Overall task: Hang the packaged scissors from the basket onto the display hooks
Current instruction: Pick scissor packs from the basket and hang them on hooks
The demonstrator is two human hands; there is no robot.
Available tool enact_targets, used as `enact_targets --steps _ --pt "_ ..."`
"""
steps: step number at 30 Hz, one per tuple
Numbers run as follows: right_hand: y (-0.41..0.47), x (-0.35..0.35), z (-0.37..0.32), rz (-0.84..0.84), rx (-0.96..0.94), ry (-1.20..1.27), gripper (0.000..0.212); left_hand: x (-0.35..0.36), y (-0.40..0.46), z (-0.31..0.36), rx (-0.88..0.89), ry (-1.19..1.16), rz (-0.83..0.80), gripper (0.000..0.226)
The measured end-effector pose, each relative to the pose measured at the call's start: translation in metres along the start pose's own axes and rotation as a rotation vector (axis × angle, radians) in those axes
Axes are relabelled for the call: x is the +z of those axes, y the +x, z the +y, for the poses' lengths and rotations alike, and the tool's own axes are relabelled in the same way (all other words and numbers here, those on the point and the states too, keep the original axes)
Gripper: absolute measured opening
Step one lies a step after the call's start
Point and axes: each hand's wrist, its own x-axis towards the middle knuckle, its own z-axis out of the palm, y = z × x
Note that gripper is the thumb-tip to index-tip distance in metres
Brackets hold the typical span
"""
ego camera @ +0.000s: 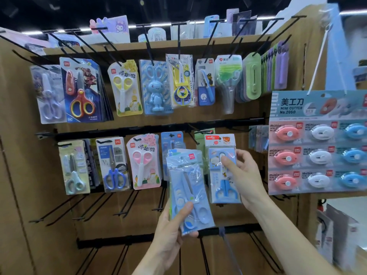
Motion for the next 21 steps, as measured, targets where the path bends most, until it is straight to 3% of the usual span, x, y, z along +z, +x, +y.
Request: enact_targets --steps 4,8,15,21 --pt "0.021 0.007 -0.005 -0.064 -0.152 -0.095 0.045 -0.007 -0.002 0.003 0.007 -0.022 0.009 0.058" --pt "0.032 0.012 -0.005 -0.116 -0.160 -0.179 0.058 -0.008 -0.004 0.006 0.026 -0.002 0.006 0.054" --pt "0.051 0.016 0.005 -0.096 -0.176 -0.306 0.042 -0.006 -0.005 0.009 0.028 -0.002 -0.031 0.054" --pt "0.074 0.026 0.013 -0.095 -0.052 -0.315 0.042 -0.006 -0.003 0.010 0.027 0.009 -0.037 0.053"
